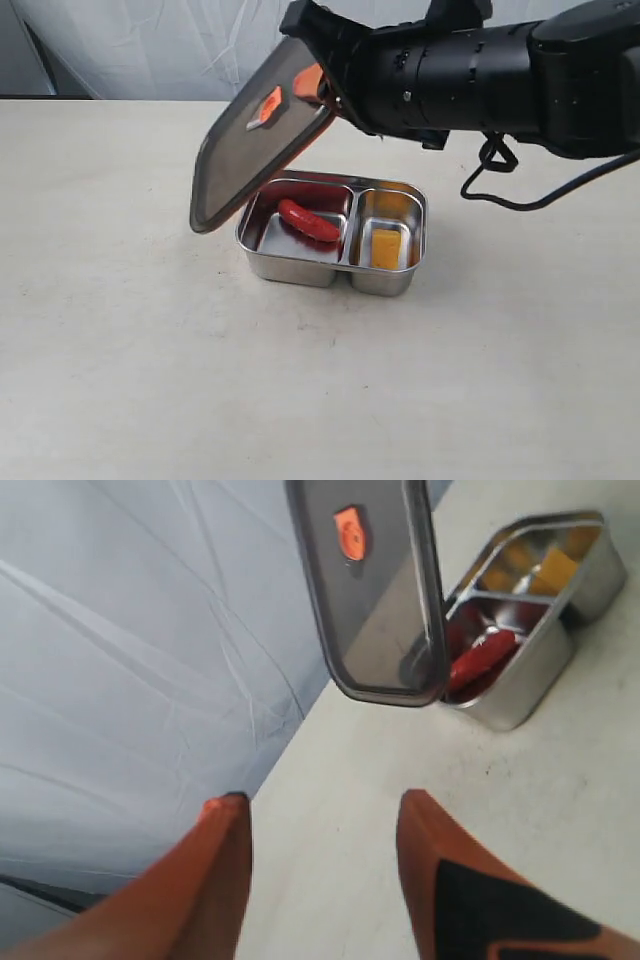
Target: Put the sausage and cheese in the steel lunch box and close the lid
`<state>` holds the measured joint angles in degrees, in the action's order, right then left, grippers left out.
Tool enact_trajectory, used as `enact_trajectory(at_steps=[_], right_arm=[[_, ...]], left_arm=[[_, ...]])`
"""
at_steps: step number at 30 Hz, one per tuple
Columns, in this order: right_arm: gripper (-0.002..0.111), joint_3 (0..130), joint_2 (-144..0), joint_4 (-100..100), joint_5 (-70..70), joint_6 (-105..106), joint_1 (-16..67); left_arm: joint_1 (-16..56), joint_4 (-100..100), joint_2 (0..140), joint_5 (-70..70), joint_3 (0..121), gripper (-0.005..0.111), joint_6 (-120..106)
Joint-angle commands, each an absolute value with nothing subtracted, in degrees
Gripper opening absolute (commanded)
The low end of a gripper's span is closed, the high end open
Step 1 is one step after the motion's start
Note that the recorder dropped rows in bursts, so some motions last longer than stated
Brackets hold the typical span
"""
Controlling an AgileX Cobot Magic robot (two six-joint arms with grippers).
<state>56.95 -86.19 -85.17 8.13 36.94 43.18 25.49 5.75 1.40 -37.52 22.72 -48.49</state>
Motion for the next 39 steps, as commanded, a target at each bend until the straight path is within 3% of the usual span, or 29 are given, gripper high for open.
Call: enact_trajectory(at_steps=[1, 12, 18, 24, 30, 39], right_arm=[[-0.001, 54.1, -85.7, -90.0, 1.3, 37.6, 43.5], [-0.001, 53.4, -85.7, -91.7, -11.3, 33.8, 46.9], [-0.001, 53.5, -84.7, -70.2, -16.3, 7.7, 52.1], [-0.001, 53.5, -83.1, -44.9, -20.0, -22.6, 56.9], [-0.001, 53.5, -83.0, -40.3, -22.0, -30.2, 60.8], [-0.001, 53.5, -83.0, -34.7, -21.6, -34.6, 63.7]], left_arm=[[25.8, 5.8, 1.3, -32.0, 22.2, 0.045, -40.5], [25.8, 6.9, 1.4, -24.0, 20.0, 0.045, -37.2], [25.8, 7.2, 4.1, -19.3, 20.0, 0.045, -37.6], [25.8, 6.8, 15.4, -12.8, 20.0, 0.045, -50.6], [27.2, 6.7, 24.5, -3.8, 20.0, 0.051, -53.2], [32.6, 5.9, 28.4, -4.3, 20.0, 0.057, -53.1]])
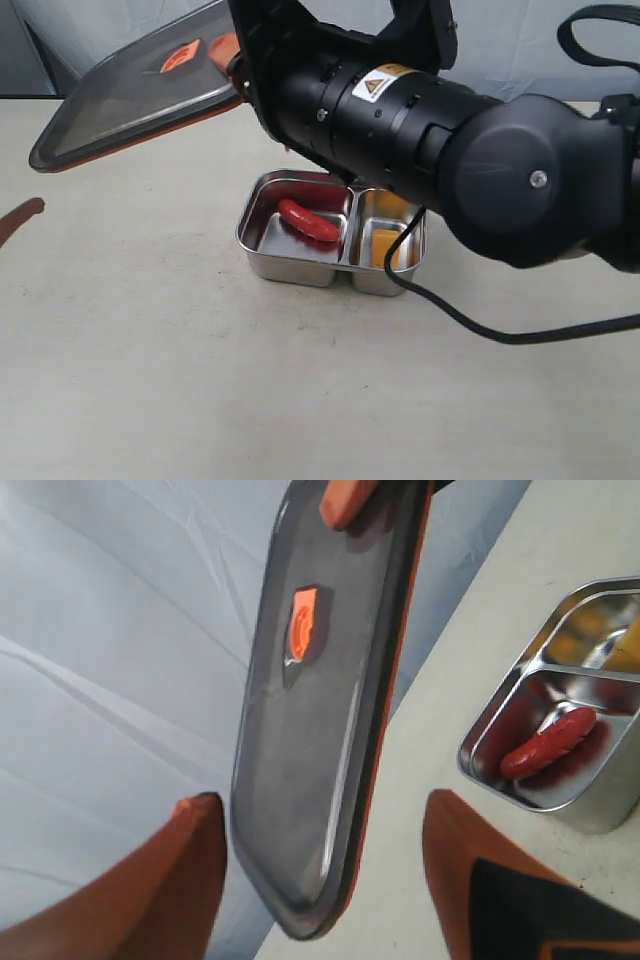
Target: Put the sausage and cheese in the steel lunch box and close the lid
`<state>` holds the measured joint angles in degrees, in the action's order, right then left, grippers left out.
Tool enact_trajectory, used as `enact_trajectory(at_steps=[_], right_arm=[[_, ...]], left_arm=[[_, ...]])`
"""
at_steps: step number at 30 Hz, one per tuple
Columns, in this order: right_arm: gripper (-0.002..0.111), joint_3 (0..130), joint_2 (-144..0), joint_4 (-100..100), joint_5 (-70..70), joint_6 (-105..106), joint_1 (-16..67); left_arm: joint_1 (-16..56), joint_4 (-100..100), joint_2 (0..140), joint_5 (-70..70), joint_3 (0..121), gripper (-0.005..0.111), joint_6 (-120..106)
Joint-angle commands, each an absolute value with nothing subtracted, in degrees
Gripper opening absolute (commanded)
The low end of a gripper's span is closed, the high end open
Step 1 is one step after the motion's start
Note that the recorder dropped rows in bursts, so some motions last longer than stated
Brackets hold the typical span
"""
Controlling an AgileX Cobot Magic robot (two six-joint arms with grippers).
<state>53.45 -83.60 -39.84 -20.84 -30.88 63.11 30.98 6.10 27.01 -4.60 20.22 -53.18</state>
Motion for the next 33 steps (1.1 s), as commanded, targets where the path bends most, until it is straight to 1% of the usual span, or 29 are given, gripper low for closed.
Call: enact_trajectory(at_steps=[1, 7, 11, 13, 15, 18, 19, 23, 24, 26, 31, 32, 33], right_arm=[[-0.001, 53.5, -83.0, -32.9, -21.3, -37.0, 63.9], [-0.001, 53.5, -83.0, -16.2, -21.7, -52.8, 66.0], [-0.001, 53.5, -83.0, -9.6, -21.7, -57.7, 68.0], [-0.001, 53.5, -83.0, -9.4, -21.5, -57.7, 68.7], [-0.001, 53.5, -82.5, -8.3, -20.4, -57.7, 69.1], [-0.001, 53.5, -81.6, -3.5, -17.8, -57.7, 69.3], [-0.001, 53.5, -81.2, -2.8, -15.8, -57.7, 69.3], [-0.001, 53.5, -79.5, -2.7, -6.0, -57.3, 67.8], [-0.001, 53.5, -78.9, -2.7, 0.0, -57.0, 65.7], [-0.001, 53.5, -78.9, -2.6, 5.9, -56.9, 62.5], [-0.001, 53.5, -78.9, -2.4, 9.0, -53.3, 60.7], [0.003, 53.5, -78.9, -2.4, 9.5, -52.1, 60.7], [0.012, 53.5, -78.9, -2.4, 10.3, -51.5, 60.7]], left_arm=[[32.7, 4.8, 28.9, -4.3, 20.0, 0.057, -53.1], [32.8, -3.3, 33.5, -2.0, 20.0, 0.055, -53.1], [32.8, -10.2, 36.5, 3.1, 20.0, 0.050, -53.1], [32.8, -11.8, 37.6, 3.9, 20.0, 0.042, -53.1], [32.8, -14.5, 38.3, 3.4, 20.0, 0.029, -53.1], [32.8, -18.3, 38.7, 2.6, 20.0, 0.003, -53.1], [32.8, -19.5, 38.7, 2.6, 20.0, 0.001, -53.2], [32.8, -24.7, 38.7, 2.5, 20.0, 0.000, -53.2], [32.8, -26.4, 38.7, 2.1, 20.0, 0.000, -53.2], [32.8, -27.3, 38.7, 1.0, 20.0, 0.000, -53.2], [32.8, -29.2, 38.7, -1.8, 20.0, 0.000, -53.2], [32.8, -29.2, 38.7, -1.8, 20.0, 0.000, -53.2], [32.8, -29.4, 38.7, -1.8, 20.0, 0.000, -53.2]])
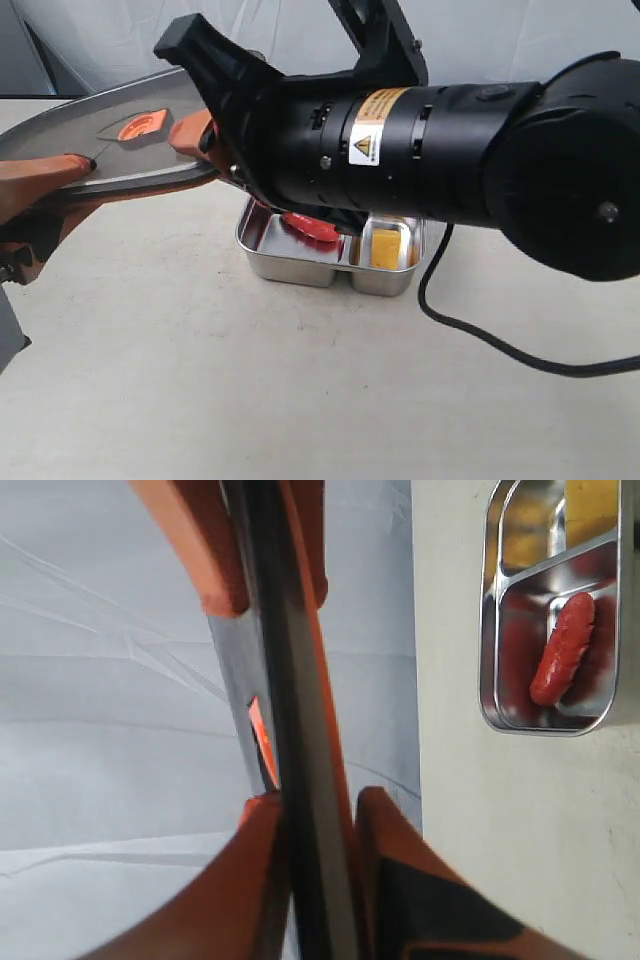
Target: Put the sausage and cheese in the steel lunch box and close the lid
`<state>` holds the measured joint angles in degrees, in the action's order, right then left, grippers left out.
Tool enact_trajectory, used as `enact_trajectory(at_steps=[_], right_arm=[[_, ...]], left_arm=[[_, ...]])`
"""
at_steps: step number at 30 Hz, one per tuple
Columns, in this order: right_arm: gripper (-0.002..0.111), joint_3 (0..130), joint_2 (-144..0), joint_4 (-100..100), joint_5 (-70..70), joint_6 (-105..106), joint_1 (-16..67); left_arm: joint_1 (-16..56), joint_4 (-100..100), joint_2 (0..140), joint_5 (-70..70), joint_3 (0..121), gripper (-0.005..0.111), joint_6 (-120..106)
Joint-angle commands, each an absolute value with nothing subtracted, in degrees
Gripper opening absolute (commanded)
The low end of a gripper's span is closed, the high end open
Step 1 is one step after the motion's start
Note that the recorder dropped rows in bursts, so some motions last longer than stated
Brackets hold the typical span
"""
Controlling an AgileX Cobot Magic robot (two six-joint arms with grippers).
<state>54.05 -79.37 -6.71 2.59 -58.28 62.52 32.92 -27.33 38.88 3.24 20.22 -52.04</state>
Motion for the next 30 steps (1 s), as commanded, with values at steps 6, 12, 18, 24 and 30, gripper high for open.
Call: enact_trajectory(at_steps=[6, 12, 18, 24, 30], right_arm=[[0.059, 53.5, -78.6, -0.3, 10.3, -50.7, 60.7], [0.059, 53.5, -77.1, 0.0, 10.0, -50.7, 60.7], [0.059, 53.5, -74.4, 7.3, 15.8, -50.5, 60.0], [0.059, 53.5, -73.7, 6.2, 23.1, -49.5, 52.7], [0.044, 53.5, -73.7, -13.2, 26.0, -34.8, 44.7]], left_arm=[[32.8, -29.7, 38.7, -1.9, 20.0, 0.000, -53.2], [32.8, -29.9, 38.7, -2.4, 20.0, 0.000, -53.2], [32.8, -33.0, 37.0, -4.4, 20.0, 0.000, -53.1], [32.8, -33.2, 31.4, -7.8, 20.0, 0.000, -52.7], [32.8, -31.4, 24.6, -11.3, 20.0, 0.000, -52.5]])
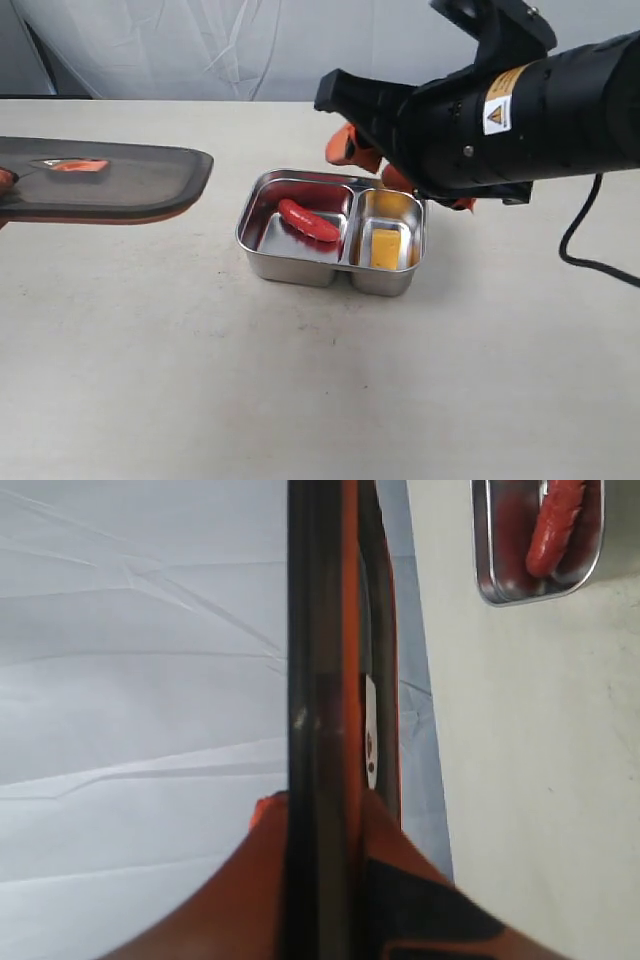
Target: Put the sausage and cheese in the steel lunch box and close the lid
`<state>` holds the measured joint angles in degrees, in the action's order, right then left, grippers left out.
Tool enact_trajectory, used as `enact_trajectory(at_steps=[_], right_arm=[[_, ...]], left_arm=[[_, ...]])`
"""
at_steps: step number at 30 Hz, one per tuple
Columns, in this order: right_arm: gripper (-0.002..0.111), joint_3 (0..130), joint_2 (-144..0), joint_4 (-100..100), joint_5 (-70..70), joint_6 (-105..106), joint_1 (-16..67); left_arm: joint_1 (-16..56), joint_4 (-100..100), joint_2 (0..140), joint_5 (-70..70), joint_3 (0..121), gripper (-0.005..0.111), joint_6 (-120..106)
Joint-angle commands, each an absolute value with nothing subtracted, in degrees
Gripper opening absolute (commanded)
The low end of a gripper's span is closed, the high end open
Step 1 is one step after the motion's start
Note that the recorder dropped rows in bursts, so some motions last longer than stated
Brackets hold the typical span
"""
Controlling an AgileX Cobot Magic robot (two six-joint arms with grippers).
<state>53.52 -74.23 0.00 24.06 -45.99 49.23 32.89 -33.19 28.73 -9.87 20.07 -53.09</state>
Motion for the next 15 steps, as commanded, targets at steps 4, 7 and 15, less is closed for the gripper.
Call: enact_trajectory(at_steps=[4, 7, 15], right_arm=[[0.018, 53.5, -75.3, -39.4, 30.8, -14.5, 40.3], [0.002, 53.5, -77.8, -57.3, 37.9, 3.8, 38.7], [-0.001, 56.4, -86.8, -81.0, 44.6, 19.6, 38.3]], left_arm=[[32.8, -29.5, 20.4, -13.0, 20.0, 0.000, -52.5], [32.8, -26.2, 18.2, -14.0, 19.8, 0.000, -52.8], [33.4, -23.5, 15.4, -14.2, 17.4, 0.000, -54.7]])
